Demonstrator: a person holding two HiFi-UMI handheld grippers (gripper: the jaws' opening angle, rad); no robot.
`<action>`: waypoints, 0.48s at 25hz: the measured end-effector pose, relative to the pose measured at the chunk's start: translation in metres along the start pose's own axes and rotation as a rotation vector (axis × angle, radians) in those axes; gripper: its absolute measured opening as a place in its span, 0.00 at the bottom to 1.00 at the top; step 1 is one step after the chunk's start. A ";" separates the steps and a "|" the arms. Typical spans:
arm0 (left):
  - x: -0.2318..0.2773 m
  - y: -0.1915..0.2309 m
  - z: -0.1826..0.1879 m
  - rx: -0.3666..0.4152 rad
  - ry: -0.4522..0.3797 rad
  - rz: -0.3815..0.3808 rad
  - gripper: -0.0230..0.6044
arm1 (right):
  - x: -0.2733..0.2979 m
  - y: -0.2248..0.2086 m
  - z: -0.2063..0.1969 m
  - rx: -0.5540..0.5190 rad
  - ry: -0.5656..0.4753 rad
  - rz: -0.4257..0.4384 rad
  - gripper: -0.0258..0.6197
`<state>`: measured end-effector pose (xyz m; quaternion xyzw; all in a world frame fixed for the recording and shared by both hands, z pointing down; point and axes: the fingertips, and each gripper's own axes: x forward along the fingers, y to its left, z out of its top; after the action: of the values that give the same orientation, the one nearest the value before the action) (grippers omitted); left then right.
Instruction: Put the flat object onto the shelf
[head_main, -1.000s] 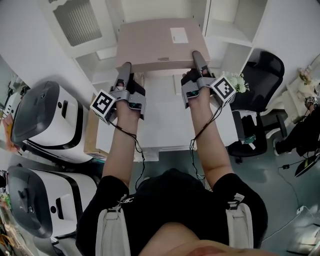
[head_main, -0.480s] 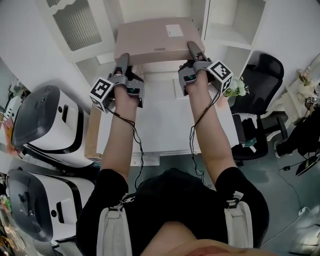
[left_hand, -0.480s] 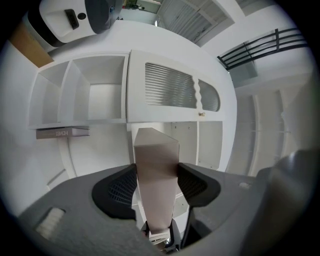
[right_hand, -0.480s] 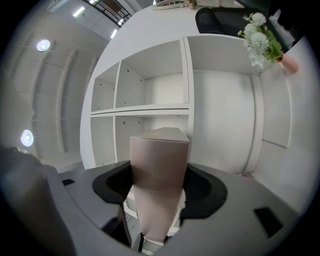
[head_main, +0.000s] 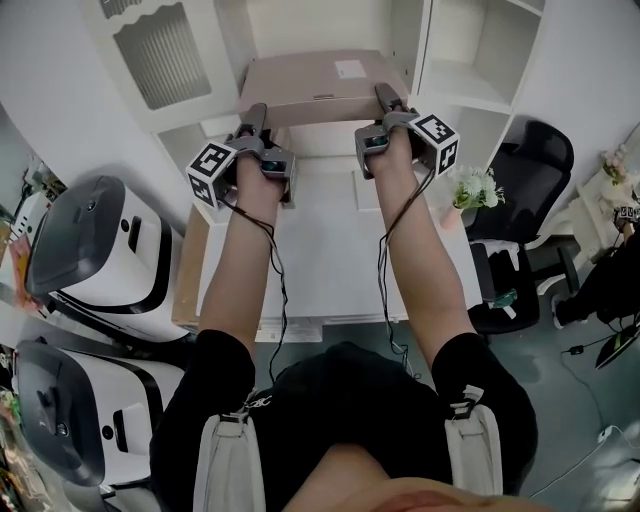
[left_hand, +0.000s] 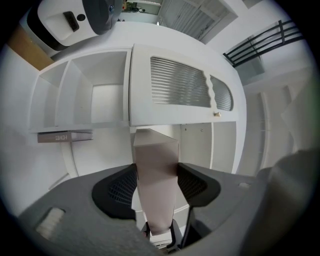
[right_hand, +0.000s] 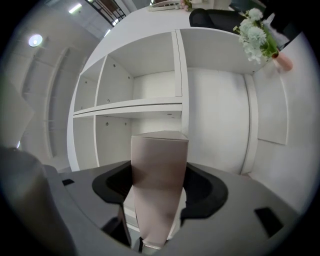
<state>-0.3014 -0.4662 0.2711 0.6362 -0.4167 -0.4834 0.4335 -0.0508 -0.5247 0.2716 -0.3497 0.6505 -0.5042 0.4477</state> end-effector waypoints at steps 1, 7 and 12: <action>0.004 0.000 0.000 0.000 -0.002 0.006 0.45 | 0.004 -0.001 0.003 0.001 -0.010 -0.006 0.49; 0.035 0.007 0.007 -0.007 0.003 0.035 0.45 | 0.031 -0.005 0.012 -0.007 -0.026 -0.038 0.49; 0.060 0.013 0.010 -0.012 0.001 0.058 0.45 | 0.050 -0.010 0.021 -0.020 -0.038 -0.062 0.49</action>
<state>-0.3015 -0.5278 0.2663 0.6214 -0.4321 -0.4728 0.4512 -0.0485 -0.5801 0.2678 -0.3836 0.6358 -0.5047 0.4404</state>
